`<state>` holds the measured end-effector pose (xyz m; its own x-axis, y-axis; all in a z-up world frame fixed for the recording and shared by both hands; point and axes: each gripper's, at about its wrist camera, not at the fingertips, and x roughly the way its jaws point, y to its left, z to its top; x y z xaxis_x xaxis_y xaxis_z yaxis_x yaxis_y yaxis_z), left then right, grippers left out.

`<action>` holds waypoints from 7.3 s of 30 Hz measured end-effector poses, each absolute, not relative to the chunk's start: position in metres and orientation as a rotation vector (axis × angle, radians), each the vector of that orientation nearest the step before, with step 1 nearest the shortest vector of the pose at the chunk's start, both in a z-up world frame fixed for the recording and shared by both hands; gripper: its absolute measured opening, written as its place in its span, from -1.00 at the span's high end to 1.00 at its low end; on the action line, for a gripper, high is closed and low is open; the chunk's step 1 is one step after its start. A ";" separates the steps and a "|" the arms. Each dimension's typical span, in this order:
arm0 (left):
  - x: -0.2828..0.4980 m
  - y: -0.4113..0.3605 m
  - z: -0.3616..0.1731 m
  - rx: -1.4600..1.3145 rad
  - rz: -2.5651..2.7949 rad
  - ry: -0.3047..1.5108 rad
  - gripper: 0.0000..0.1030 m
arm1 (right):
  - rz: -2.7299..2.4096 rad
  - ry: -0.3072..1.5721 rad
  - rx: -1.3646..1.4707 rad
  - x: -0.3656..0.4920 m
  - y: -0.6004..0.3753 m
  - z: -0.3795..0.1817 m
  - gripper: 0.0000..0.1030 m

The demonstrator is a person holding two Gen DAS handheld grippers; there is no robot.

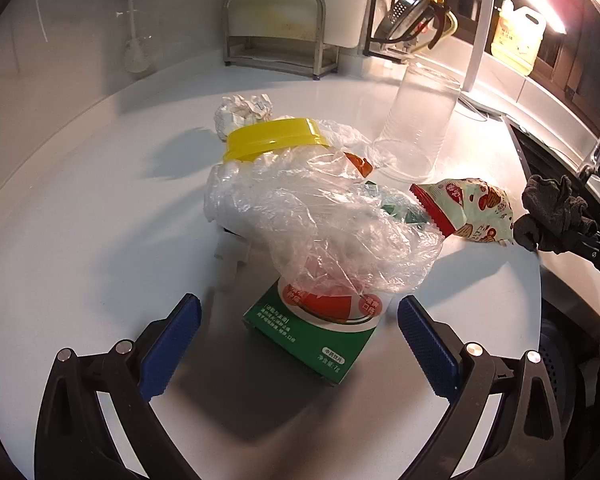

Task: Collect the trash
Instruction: 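Grasp the green box with the left tool while the right tool holds the cloth, then carry box and cloth over the bin and open both tools, then reach the right tool to the printed snack wrapper and grasp it, then grasp the clear plastic bag with the left tool while the right tool holds the wrapper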

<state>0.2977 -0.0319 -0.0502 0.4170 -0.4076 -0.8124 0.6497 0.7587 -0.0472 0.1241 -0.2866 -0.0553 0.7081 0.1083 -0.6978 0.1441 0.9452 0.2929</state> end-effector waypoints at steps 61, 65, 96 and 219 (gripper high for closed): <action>0.032 -0.015 0.012 0.134 -0.470 0.735 -0.02 | 0.014 0.827 0.395 -0.026 -0.238 -0.066 0.70; 0.007 -0.030 -0.003 0.117 -0.499 0.770 -0.02 | 0.011 0.870 0.415 -0.042 -0.238 -0.082 0.70; -0.029 -0.063 -0.067 0.127 -0.407 0.890 -0.47 | -0.043 0.858 0.391 -0.089 -0.242 -0.095 0.21; 0.246 -0.057 -0.031 0.049 0.036 0.839 0.82 | 0.431 0.752 0.301 0.222 -0.256 -0.047 0.40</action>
